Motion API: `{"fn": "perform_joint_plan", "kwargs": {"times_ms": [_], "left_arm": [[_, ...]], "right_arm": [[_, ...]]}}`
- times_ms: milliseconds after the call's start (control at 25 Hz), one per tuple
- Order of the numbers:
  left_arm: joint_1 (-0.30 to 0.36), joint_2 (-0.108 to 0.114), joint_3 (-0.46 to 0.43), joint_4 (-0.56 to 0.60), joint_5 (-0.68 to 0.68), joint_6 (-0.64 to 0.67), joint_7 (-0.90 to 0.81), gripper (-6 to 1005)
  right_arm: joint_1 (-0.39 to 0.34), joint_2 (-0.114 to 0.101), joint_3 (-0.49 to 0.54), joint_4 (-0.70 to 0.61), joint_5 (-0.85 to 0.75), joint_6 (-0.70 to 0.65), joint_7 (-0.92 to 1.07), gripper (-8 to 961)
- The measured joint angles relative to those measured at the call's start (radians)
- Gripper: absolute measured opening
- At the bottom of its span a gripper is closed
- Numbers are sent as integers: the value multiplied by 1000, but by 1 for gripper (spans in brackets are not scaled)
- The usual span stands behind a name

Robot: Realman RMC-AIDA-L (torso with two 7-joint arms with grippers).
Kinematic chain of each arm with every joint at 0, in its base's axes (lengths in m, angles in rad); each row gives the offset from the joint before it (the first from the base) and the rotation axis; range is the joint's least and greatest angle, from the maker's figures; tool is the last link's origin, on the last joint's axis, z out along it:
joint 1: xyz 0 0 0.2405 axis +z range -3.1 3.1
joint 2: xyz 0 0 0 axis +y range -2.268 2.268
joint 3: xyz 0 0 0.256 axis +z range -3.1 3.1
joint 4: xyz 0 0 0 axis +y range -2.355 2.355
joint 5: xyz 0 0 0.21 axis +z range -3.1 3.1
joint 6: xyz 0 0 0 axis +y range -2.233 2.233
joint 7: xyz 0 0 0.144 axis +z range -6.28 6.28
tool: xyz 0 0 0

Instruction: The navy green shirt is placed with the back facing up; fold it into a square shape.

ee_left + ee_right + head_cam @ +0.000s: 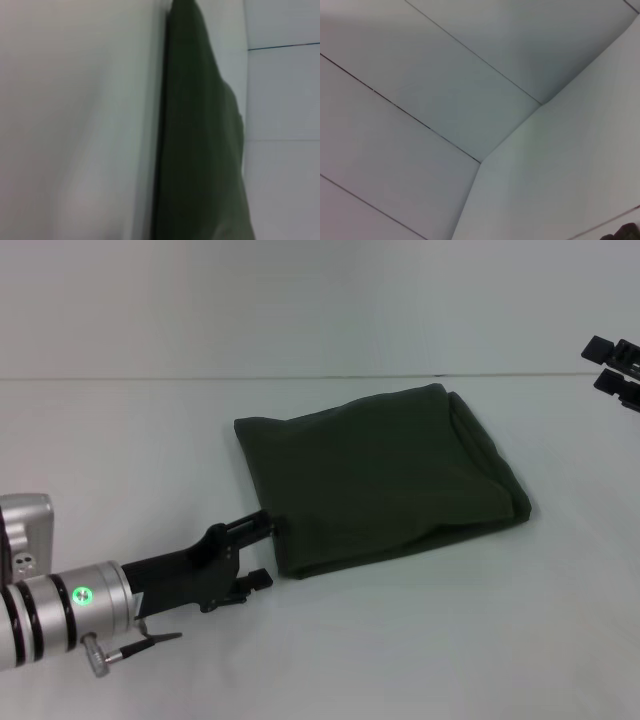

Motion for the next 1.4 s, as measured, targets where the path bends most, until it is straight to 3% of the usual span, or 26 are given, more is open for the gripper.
{"fn": "perform_joint_plan", "kwargs": {"times_ms": [760, 1000, 1120, 1320, 1400], "left_arm": [[-77, 0, 71, -97, -5, -143, 36, 938], [-77, 0, 87, -93, 0, -147, 43, 762], [-74, 0, 91, -92, 0, -146, 62, 523], [-71, 0, 90, -90, -6, -141, 90, 310], [-72, 0, 92, -89, -7, -139, 94, 268]], "right_arm": [[1, 1, 11, 16, 1, -4, 3, 821], [-5, 1, 22, 22, 2, -11, 4, 821], [-7, 1, 22, 23, 2, -11, 7, 821], [-8, -1, 22, 38, 2, -12, 9, 821], [-8, -1, 24, 43, 2, -12, 9, 821]]}}
